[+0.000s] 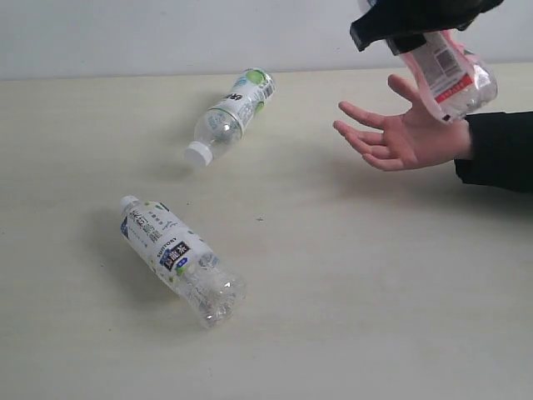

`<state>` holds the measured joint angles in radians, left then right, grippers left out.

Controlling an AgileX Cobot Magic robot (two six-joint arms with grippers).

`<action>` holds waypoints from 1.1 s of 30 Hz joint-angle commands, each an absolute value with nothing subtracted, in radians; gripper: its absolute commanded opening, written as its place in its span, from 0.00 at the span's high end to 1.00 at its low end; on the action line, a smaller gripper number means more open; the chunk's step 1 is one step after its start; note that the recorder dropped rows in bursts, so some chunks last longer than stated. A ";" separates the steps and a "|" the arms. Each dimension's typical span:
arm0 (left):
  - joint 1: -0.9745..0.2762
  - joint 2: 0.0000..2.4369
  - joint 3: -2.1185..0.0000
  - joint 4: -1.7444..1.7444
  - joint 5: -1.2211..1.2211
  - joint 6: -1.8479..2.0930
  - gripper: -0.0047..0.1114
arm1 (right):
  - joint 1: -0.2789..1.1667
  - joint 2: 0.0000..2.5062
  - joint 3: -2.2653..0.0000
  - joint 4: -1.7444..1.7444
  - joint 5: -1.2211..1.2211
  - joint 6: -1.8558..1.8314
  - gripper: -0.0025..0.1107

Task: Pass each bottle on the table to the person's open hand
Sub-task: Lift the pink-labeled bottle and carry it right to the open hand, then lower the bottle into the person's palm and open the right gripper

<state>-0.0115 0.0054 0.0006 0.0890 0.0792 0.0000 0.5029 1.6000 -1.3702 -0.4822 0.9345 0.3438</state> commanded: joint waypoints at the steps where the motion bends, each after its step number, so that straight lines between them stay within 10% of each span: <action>1: -0.010 0.000 0.000 0.089 0.075 0.000 0.96 | 0.424 1.622 -1.381 -0.295 0.952 0.294 0.98; 33: -0.010 0.000 0.000 0.089 0.075 0.000 0.96 | 0.354 1.922 -1.415 -0.313 0.839 0.449 0.98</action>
<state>-0.0115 0.0054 0.0006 0.0890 0.0792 0.0000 0.3631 1.9212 -1.4089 -0.3054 0.8432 0.4395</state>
